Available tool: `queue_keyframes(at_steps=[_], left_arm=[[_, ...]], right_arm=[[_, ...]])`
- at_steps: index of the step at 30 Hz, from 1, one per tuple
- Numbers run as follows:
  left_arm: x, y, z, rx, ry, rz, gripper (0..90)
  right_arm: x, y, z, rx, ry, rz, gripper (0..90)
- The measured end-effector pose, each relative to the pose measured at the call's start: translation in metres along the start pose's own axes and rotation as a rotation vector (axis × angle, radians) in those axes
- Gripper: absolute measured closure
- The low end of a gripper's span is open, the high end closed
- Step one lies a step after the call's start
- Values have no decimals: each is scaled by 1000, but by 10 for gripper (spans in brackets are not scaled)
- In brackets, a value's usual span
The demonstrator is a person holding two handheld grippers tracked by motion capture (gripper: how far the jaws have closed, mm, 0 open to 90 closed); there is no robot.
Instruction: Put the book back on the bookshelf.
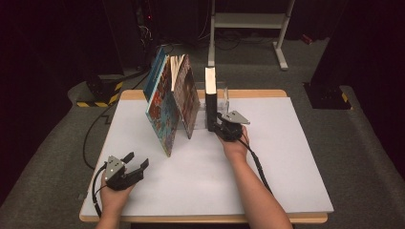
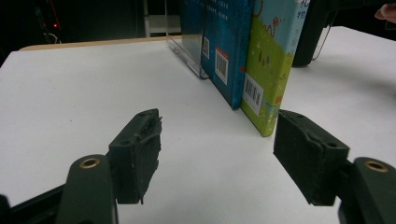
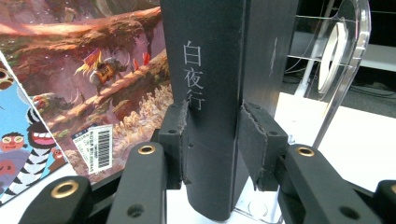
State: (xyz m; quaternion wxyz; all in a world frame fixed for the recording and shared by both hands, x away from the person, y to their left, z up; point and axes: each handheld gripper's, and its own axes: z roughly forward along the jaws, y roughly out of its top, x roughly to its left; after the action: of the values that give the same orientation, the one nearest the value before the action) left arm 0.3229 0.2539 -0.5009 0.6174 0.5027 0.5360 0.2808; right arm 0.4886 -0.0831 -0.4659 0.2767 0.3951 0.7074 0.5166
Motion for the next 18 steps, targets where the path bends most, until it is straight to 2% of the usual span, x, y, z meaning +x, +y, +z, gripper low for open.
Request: queue_keyframes(at_steps=[15,18], left_arm=[[1,1,-1,4,3,10,319],[1,1,-1,-5,4,1,318]], right_arm=[[-2,3,5,9,-5,-18,615],[-2,4,6,10,-8,-24,616]])
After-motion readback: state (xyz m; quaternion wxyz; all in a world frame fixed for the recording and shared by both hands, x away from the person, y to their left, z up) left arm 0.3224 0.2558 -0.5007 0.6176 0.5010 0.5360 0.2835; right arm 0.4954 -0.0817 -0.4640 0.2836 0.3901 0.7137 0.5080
